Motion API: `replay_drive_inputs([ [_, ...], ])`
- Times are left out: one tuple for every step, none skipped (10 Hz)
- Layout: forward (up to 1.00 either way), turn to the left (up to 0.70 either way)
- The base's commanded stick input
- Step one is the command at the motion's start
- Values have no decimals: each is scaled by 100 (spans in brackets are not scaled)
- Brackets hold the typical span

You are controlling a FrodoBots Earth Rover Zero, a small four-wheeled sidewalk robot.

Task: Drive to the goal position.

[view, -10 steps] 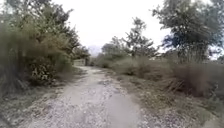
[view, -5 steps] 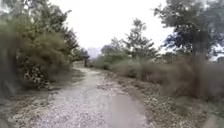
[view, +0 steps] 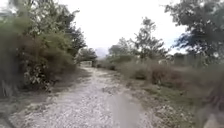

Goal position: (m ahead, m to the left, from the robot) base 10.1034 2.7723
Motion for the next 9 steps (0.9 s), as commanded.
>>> replay_drive_inputs([
  [50,0],
  [50,0],
  [50,0],
  [50,0],
  [50,0],
  [50,0],
  [50,0],
  [50,0],
  [50,0],
])
